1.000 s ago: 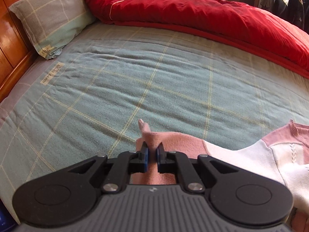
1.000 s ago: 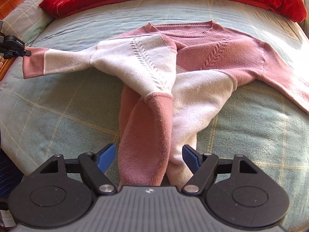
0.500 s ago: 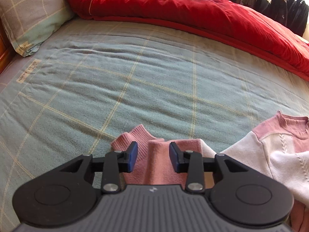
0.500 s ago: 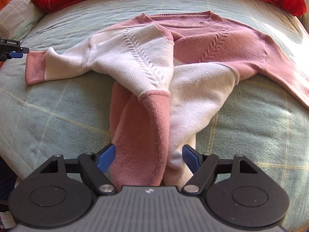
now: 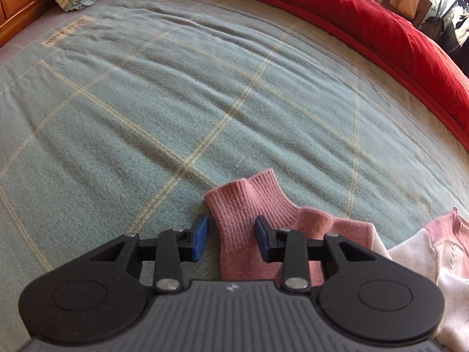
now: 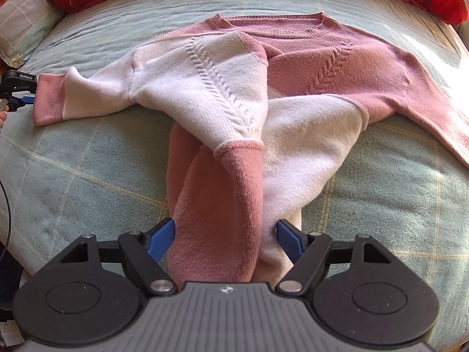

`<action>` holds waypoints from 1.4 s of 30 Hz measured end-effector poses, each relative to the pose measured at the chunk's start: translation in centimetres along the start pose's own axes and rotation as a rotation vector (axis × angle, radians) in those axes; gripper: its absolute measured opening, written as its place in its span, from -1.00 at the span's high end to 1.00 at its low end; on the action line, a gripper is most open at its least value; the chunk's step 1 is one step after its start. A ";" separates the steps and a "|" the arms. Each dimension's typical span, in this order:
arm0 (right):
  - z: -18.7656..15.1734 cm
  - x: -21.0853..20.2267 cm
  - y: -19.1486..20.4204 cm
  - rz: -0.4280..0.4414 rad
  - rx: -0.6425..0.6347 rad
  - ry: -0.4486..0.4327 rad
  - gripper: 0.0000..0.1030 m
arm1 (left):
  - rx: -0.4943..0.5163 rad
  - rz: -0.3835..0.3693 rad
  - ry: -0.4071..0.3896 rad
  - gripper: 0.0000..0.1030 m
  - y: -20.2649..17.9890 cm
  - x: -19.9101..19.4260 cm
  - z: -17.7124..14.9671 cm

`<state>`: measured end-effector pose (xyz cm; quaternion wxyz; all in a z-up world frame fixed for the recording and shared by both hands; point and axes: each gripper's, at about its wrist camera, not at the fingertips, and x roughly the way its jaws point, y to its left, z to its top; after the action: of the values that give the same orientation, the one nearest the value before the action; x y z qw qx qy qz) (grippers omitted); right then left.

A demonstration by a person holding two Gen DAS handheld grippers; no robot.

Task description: Fold clothes

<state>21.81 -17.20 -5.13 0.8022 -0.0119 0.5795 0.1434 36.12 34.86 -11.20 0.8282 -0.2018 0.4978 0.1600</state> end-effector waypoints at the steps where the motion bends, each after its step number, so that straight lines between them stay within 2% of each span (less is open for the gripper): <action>1: 0.0 0.1 -0.1 -0.004 0.003 0.002 -0.55 | -0.007 0.007 -0.001 0.32 -0.1 0.3 -0.1; 3: 0.0 0.1 -0.2 -0.009 0.008 0.005 -0.55 | 0.014 0.023 -0.016 0.37 -0.7 0.3 -0.3; 5: 0.0 0.2 -0.2 -0.010 0.005 0.007 -0.55 | 0.047 0.035 -0.031 0.52 -1.3 0.2 -0.6; 6: 0.0 0.2 -0.2 -0.011 0.003 0.007 -0.55 | 0.060 0.039 -0.035 0.85 -1.6 0.1 -0.7; 9: 0.0 0.0 -0.1 -0.008 -0.001 0.005 -0.55 | 0.057 0.060 -0.074 0.91 -1.7 -1.1 -0.9; 15: 0.0 -0.5 0.0 0.003 0.000 -0.010 -0.55 | -0.016 0.096 -0.143 0.91 0.6 -5.1 -1.4; 19: -0.1 -0.6 0.3 0.010 -0.006 -0.018 -0.55 | -0.048 0.112 -0.148 0.91 3.0 -7.1 -2.2; 23: -0.3 -1.1 0.6 0.017 -0.014 -0.027 -0.55 | -0.082 0.113 -0.103 0.90 5.0 -7.7 -3.4; 25: -0.4 -1.3 0.7 0.018 -0.016 -0.034 -0.55 | -0.084 0.117 -0.079 0.80 5.3 -7.6 -3.9; 29: -0.4 -2.0 0.5 0.022 -0.014 -0.050 -0.55 | -0.068 0.132 -0.073 0.76 5.2 -8.2 -4.4; 34: -0.3 -2.6 -0.1 0.027 -0.001 -0.070 -0.55 | 0.020 0.102 -0.112 0.76 2.6 -10.3 -3.7; 38: -0.1 -2.8 -1.1 0.032 0.020 -0.079 -0.55 | 0.134 0.018 -0.125 0.68 -1.8 -11.4 -3.2; 40: -0.2 -2.9 -1.8 0.036 0.033 -0.084 -0.55 | 0.203 -0.026 -0.131 0.52 -4.9 -11.6 -3.0; 42: -0.2 -2.9 -2.5 0.036 0.046 -0.084 -0.55 | 0.257 -0.081 -0.117 0.49 -7.9 -11.2 -3.0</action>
<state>21.43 -20.26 -2.90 0.8233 0.0229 0.5483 0.1450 32.44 25.84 -1.19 0.8806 -0.1043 0.4564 0.0731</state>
